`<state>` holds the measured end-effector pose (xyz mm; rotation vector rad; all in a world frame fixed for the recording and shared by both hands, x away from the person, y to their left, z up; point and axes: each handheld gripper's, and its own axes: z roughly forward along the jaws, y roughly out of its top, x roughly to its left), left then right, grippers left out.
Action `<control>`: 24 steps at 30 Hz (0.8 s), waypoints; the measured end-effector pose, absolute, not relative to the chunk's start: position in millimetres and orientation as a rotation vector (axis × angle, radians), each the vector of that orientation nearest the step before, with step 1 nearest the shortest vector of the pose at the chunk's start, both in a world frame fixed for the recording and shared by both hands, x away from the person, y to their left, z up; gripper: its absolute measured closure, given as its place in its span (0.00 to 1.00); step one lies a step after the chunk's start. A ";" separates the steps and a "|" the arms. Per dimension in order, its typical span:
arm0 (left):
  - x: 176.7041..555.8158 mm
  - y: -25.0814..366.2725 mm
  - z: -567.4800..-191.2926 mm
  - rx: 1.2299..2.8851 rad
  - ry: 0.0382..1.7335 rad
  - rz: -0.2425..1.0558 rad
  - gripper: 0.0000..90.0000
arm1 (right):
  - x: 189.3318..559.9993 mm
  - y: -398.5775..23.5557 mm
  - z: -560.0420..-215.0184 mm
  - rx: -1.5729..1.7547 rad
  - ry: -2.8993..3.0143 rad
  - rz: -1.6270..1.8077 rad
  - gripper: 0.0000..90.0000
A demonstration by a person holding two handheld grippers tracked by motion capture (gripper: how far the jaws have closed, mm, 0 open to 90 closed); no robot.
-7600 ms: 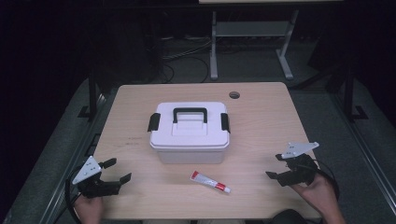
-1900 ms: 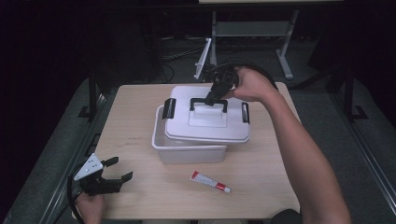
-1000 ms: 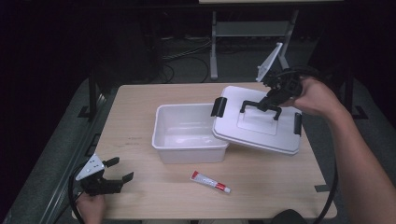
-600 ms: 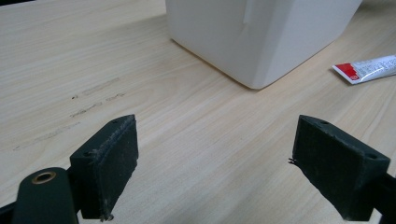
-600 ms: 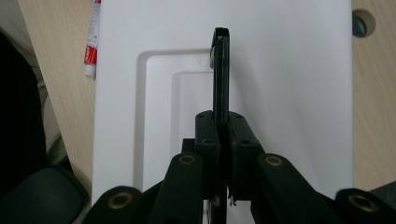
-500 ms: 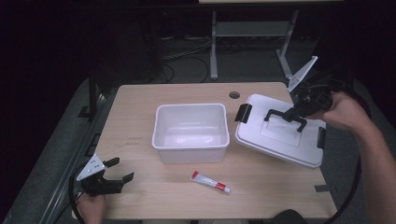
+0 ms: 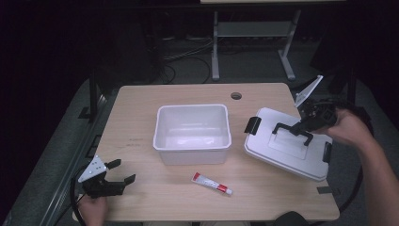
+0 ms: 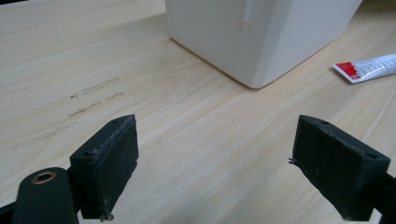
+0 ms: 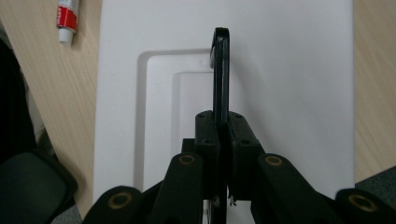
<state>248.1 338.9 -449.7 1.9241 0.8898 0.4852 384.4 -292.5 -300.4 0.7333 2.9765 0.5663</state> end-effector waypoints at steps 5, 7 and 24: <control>246.6 341.5 -449.2 1.914 0.894 0.492 0.15 | 389.5 -283.1 -325.2 0.735 3.008 0.533 0.94; 246.3 342.5 -449.3 1.910 0.898 0.491 0.15 | 391.6 -278.7 -334.5 0.733 3.021 0.525 0.94; 245.4 342.8 -448.5 1.910 0.895 0.493 0.15 | 403.0 -260.2 -383.2 0.743 3.066 0.502 0.94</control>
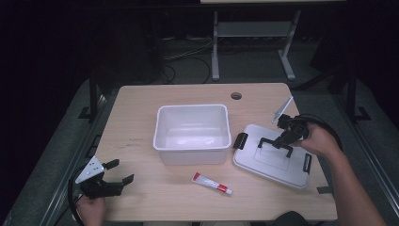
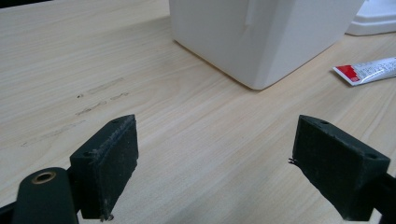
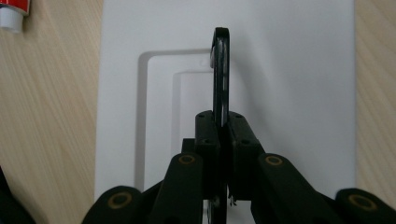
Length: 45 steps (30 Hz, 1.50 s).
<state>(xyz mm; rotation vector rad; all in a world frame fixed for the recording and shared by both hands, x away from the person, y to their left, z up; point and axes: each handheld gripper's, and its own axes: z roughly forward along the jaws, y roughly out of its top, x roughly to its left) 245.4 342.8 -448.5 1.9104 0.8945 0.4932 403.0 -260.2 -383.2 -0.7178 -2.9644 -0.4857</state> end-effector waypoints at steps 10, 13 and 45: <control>245.5 342.6 -448.7 1.911 0.895 0.493 0.15 | 402.4 -262.5 -393.5 -0.740 -2.952 -0.508 0.93; 245.5 342.3 -448.8 1.911 0.896 0.493 0.15 | 402.0 -264.1 -394.1 -0.745 -2.954 -0.525 0.93; 243.0 340.5 -448.2 1.909 0.889 0.494 0.15 | 308.0 -289.7 -346.3 -0.831 -3.083 -0.655 0.57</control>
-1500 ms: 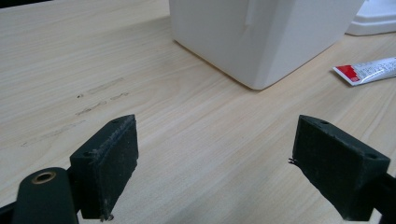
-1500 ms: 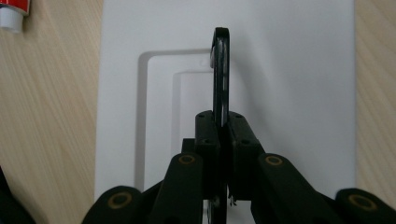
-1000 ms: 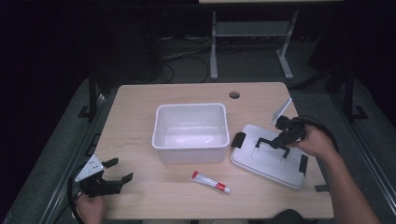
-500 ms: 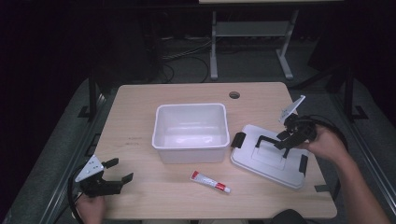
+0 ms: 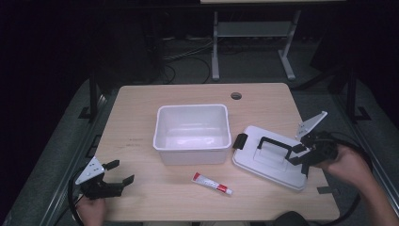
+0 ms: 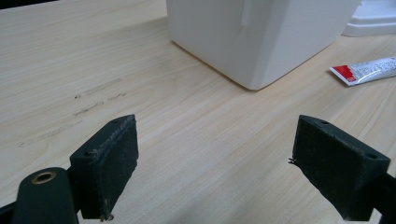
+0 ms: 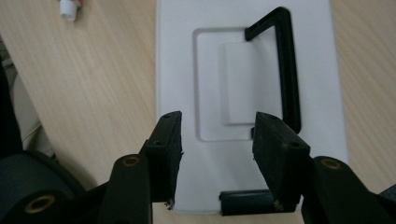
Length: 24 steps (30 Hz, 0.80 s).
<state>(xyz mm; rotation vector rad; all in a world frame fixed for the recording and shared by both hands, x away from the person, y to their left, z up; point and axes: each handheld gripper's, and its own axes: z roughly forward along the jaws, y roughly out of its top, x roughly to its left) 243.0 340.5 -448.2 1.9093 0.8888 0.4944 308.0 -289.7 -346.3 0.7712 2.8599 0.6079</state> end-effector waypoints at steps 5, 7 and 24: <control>243.2 339.6 -447.9 1.909 0.885 0.494 0.15 | 290.3 -284.6 -348.2 0.752 2.859 0.613 0.56; 243.4 339.8 -447.8 1.912 0.883 0.493 0.15 | 285.5 -279.7 -349.1 0.737 2.863 0.617 0.55; 243.7 341.2 -447.6 1.907 0.884 0.494 0.15 | 278.5 -195.8 -361.4 0.477 2.976 0.624 0.51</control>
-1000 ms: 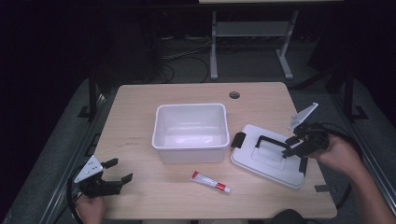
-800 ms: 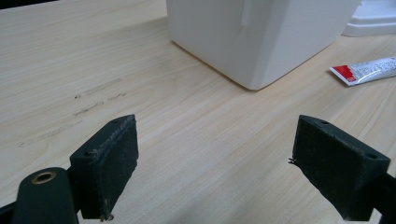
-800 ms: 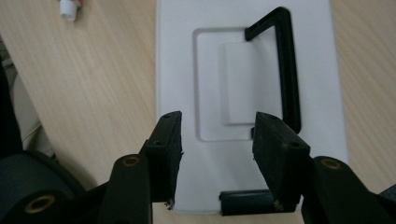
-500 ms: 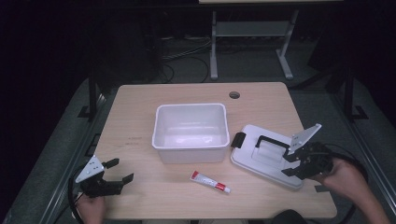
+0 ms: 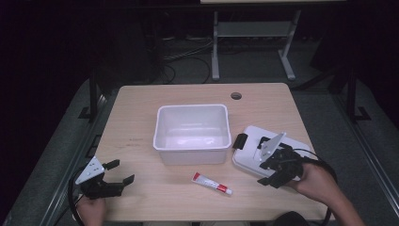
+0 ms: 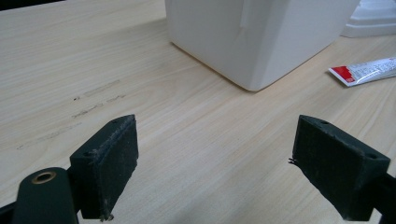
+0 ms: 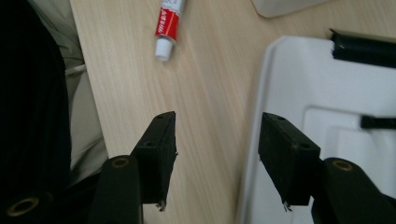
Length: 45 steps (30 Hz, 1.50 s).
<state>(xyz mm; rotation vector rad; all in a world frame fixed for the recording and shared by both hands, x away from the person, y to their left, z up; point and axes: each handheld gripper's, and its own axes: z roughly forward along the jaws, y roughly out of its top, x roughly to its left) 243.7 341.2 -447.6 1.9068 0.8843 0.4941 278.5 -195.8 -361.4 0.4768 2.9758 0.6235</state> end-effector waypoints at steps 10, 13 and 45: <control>243.7 341.9 -447.1 1.908 0.880 0.497 0.15 | 283.5 -153.5 -375.4 0.365 3.054 0.616 0.51; 243.8 341.1 -447.1 1.905 0.881 0.494 0.15 | 284.9 -143.8 -378.3 0.341 3.065 0.616 0.51; 243.3 342.5 -446.5 1.900 0.880 0.500 0.15 | 298.0 -80.0 -412.1 0.213 3.161 0.538 0.54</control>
